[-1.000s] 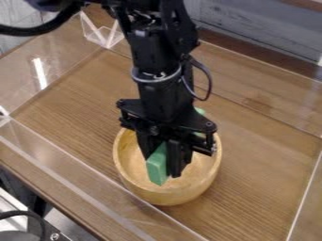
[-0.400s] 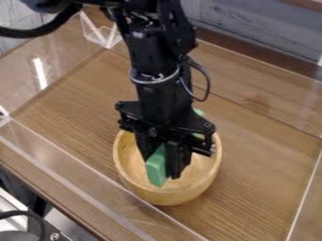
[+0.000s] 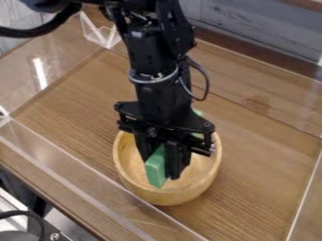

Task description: Put the green block in the brown bowl

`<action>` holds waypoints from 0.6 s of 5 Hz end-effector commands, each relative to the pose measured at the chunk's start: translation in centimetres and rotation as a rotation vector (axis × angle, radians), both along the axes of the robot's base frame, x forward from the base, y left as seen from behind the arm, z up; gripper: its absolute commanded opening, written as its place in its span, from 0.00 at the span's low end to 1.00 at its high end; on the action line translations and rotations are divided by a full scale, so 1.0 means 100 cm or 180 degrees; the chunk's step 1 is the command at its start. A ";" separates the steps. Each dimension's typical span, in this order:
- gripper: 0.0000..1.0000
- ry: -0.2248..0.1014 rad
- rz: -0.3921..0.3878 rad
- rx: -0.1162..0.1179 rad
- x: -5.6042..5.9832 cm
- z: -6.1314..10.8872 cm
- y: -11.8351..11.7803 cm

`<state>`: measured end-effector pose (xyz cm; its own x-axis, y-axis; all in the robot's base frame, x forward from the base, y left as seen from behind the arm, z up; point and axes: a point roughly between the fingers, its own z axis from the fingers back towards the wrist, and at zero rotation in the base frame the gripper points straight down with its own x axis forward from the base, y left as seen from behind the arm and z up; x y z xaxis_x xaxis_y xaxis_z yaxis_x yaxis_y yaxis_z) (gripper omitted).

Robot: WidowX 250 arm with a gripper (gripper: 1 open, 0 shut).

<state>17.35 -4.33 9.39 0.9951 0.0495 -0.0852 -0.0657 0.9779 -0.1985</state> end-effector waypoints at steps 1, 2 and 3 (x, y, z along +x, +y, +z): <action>0.00 -0.0103 0.0038 -0.0026 0.005 0.008 0.001; 0.00 -0.0090 0.0035 -0.0030 0.006 0.004 0.000; 0.00 -0.0077 0.0033 -0.0036 0.008 -0.001 0.000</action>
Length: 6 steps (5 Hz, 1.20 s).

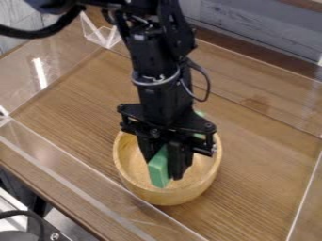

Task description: Put the green block in the brown bowl

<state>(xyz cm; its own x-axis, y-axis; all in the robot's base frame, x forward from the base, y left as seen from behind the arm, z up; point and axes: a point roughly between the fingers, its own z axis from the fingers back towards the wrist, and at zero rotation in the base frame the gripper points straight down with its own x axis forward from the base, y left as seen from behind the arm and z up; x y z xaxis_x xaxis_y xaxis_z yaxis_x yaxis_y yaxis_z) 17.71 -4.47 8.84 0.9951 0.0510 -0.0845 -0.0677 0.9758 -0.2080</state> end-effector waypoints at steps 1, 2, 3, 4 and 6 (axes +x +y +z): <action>0.00 -0.0059 0.0026 -0.0010 0.005 0.001 0.000; 0.00 -0.0042 0.0027 -0.0012 0.006 -0.004 0.000; 0.00 -0.0029 0.0027 -0.0015 0.007 -0.006 0.000; 1.00 -0.0021 0.0028 -0.0016 0.009 -0.007 0.000; 1.00 -0.0030 0.0035 -0.0007 0.019 -0.005 0.004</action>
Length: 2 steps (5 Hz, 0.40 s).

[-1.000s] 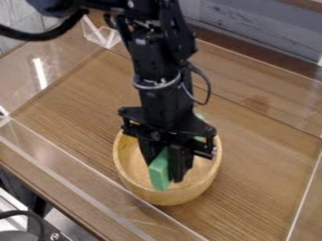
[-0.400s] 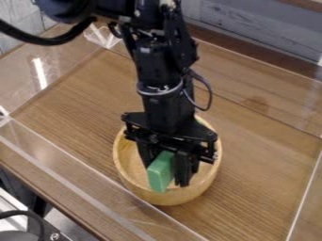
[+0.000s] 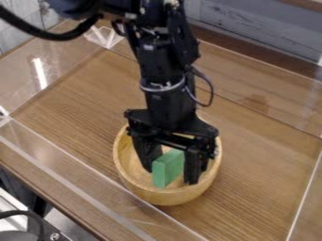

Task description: Put the green block in the brown bowl

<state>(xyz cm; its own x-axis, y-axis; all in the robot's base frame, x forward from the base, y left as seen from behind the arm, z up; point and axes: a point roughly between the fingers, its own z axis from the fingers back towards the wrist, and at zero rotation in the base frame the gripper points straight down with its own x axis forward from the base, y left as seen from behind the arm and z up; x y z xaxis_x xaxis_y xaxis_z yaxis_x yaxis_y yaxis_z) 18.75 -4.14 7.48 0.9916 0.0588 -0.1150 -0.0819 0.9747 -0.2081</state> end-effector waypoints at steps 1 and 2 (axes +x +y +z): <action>1.00 -0.0146 0.0014 0.0008 0.021 0.012 0.004; 1.00 -0.0166 0.0014 0.0013 0.030 0.016 0.006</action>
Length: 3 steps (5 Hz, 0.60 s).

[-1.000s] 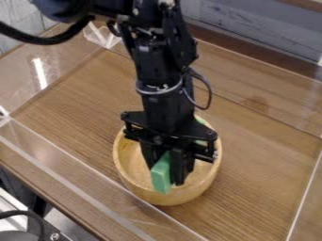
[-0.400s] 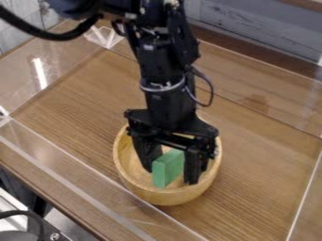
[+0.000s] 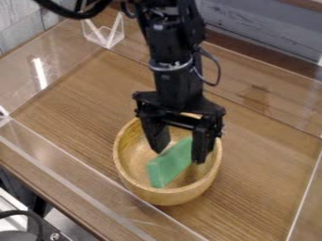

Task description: Put the green block in the brown bowl

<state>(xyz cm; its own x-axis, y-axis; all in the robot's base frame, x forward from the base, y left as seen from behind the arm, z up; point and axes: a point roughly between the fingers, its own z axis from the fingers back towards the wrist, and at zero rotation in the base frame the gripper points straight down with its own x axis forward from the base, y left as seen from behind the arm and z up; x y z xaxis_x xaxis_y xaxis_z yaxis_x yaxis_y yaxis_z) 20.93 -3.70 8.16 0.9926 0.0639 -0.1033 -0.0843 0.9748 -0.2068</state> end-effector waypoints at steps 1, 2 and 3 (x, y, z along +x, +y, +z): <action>1.00 -0.0141 -0.0006 0.0009 0.012 0.010 0.002; 1.00 -0.0152 -0.0015 0.0009 0.018 0.011 0.003; 1.00 -0.0165 -0.0026 0.0010 0.022 0.012 0.003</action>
